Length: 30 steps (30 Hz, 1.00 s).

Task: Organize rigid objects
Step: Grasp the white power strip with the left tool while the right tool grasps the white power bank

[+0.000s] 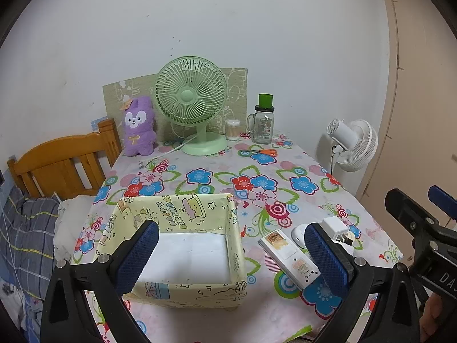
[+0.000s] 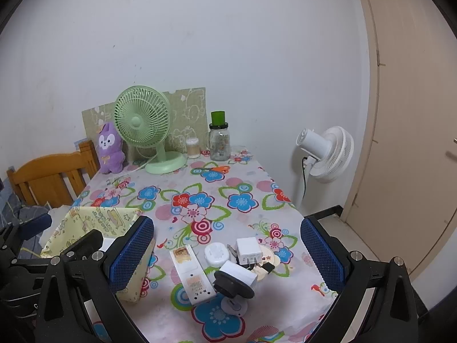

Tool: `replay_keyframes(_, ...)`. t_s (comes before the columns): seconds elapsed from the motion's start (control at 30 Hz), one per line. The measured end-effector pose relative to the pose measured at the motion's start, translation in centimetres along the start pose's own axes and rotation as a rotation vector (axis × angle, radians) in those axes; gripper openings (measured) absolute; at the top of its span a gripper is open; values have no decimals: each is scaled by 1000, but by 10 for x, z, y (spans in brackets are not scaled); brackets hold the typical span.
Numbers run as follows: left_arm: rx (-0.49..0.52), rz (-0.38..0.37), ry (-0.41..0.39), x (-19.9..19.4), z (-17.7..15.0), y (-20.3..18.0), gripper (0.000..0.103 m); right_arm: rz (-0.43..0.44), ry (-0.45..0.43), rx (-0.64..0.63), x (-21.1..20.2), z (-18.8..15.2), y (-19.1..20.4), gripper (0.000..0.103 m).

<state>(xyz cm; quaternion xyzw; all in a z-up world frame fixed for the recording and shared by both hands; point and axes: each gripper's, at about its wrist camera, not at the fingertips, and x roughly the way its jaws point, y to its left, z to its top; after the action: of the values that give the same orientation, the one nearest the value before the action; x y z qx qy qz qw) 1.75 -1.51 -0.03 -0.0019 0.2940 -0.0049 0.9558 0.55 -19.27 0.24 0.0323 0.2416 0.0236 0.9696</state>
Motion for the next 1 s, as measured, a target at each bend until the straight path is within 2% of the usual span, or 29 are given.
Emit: replay_keyframes(1.0,43,-20,61,42,-5,-50,100,-12,51,-11,40,-7,-28,103)
